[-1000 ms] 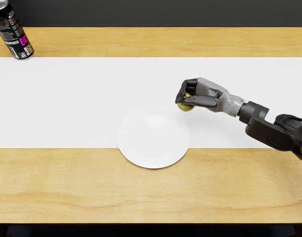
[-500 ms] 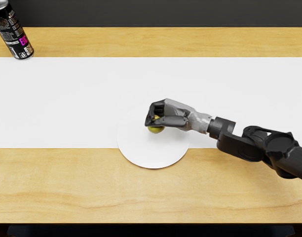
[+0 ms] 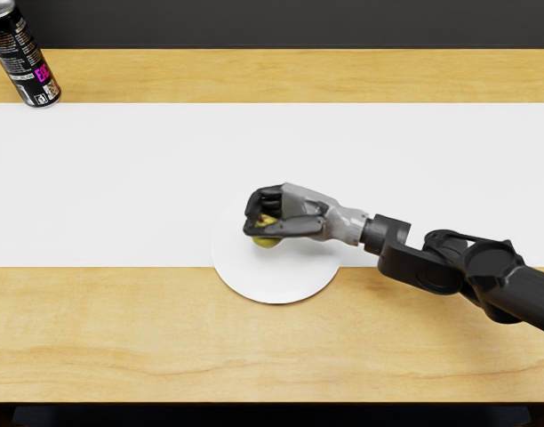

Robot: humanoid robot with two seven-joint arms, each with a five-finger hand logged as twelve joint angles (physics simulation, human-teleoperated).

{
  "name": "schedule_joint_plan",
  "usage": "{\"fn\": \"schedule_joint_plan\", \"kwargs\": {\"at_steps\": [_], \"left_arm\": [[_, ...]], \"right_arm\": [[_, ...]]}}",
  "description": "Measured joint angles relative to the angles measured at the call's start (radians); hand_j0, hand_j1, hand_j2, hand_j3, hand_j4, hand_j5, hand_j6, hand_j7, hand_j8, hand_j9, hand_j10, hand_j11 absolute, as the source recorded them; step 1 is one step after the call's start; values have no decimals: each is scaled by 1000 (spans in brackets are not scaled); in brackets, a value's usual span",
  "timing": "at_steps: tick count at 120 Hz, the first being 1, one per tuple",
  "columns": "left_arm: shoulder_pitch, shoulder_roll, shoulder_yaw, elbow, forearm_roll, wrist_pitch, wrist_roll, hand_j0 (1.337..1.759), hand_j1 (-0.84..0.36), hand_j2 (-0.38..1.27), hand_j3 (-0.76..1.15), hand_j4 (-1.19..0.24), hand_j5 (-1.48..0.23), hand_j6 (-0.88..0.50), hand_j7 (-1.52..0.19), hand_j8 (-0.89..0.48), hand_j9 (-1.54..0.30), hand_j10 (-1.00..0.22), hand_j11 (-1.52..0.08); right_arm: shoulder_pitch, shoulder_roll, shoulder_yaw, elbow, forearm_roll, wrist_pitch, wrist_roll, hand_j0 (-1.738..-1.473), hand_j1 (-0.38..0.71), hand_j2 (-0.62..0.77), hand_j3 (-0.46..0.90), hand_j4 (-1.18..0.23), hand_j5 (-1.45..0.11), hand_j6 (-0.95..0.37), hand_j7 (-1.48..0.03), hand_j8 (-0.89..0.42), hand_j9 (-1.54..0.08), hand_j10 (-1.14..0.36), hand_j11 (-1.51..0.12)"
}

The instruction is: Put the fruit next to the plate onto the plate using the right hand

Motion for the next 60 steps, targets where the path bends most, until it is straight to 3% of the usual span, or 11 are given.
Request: {"fn": "schedule_joint_plan", "kwargs": {"at_steps": [30,60], "left_arm": [[0,0,0,0,0,-1,0,1658,349,0,0,0,0,0,0,0,0,0,0],[0,0,0,0,0,-1,0,1658,349,0,0,0,0,0,0,0,0,0,0]], "right_arm": [[1,-1,3,-2,6,1,-1,-1658,321,-66,0,-545,-702,-564,-705,-513,-703,-476,-715],[-6,-8,11,-9,56,0,-1,-1658,-5,-61,0,-284,-356,-286,-361,-276,-354,-266,-355]]}}
